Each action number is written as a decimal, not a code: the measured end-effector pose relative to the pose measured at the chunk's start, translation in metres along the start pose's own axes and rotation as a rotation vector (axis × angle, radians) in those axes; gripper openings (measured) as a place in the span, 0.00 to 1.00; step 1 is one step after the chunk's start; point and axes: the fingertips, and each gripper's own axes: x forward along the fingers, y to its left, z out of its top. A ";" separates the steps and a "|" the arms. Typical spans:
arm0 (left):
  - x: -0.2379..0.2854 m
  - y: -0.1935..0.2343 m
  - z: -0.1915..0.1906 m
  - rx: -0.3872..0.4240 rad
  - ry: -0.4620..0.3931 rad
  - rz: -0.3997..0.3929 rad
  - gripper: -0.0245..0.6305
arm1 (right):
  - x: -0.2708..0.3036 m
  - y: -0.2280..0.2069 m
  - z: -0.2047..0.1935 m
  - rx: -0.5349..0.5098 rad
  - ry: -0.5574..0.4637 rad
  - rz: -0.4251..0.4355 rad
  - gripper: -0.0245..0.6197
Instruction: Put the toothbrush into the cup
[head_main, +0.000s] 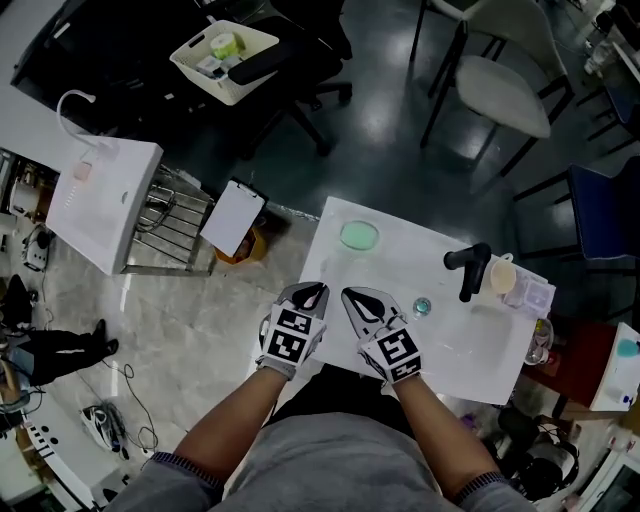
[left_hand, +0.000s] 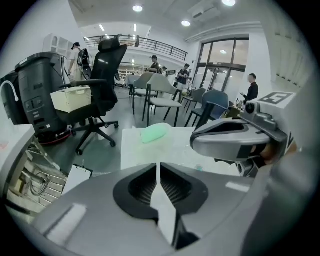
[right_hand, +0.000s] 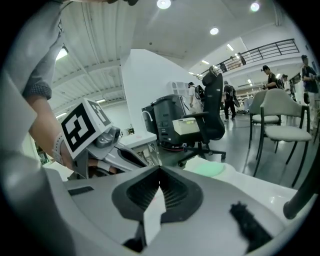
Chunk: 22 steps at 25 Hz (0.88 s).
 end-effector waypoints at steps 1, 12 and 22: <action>0.004 0.003 -0.003 -0.006 0.021 0.002 0.10 | 0.004 -0.002 -0.004 0.008 0.010 -0.003 0.05; 0.047 0.024 -0.041 -0.071 0.233 -0.004 0.20 | 0.025 -0.012 -0.019 0.058 0.040 -0.011 0.05; 0.069 0.030 -0.051 -0.099 0.302 -0.005 0.21 | 0.027 -0.027 -0.006 0.057 0.033 -0.037 0.05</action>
